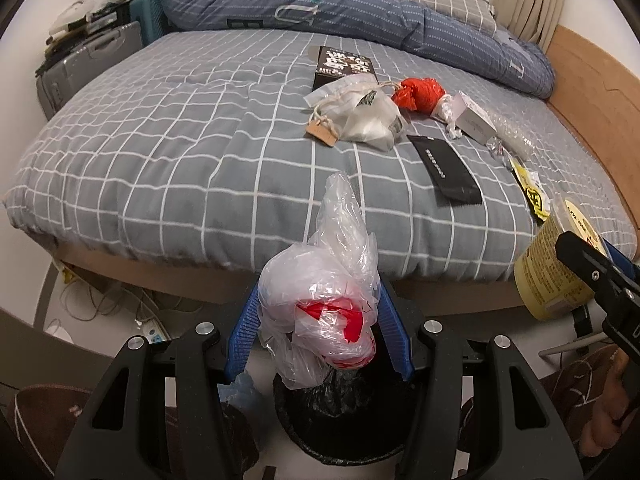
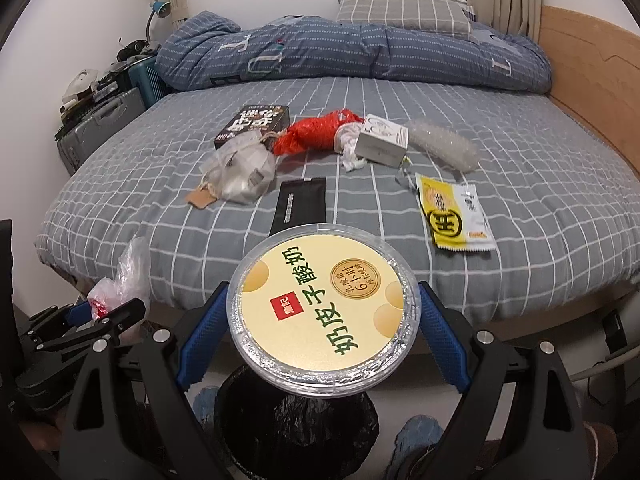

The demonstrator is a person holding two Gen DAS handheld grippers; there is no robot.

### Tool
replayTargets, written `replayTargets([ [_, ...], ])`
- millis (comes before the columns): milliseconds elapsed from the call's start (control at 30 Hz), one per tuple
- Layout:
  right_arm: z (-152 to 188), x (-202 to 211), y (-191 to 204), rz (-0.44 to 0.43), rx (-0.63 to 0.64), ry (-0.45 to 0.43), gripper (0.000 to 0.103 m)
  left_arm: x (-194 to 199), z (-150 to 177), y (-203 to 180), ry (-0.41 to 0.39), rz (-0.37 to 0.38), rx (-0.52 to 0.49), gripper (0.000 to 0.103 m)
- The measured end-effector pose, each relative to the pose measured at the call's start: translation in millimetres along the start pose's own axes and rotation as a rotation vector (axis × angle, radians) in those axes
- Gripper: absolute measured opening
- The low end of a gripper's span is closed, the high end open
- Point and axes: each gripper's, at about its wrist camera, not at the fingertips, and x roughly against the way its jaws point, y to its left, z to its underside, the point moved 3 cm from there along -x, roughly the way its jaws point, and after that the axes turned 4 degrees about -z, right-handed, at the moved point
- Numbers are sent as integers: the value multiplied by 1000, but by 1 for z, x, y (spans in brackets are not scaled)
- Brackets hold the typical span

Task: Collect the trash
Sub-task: 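Carry the plastic bag and yogurt tub with both grippers over the black bin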

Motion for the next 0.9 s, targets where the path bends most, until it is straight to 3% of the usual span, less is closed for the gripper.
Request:
replayTargets([
  [533, 51, 2, 15, -8, 10, 96, 85, 0, 45, 7, 62, -24, -8, 54],
  [900, 81, -38, 13, -9, -3, 204, 85, -43, 68, 9, 168, -7, -3, 54],
])
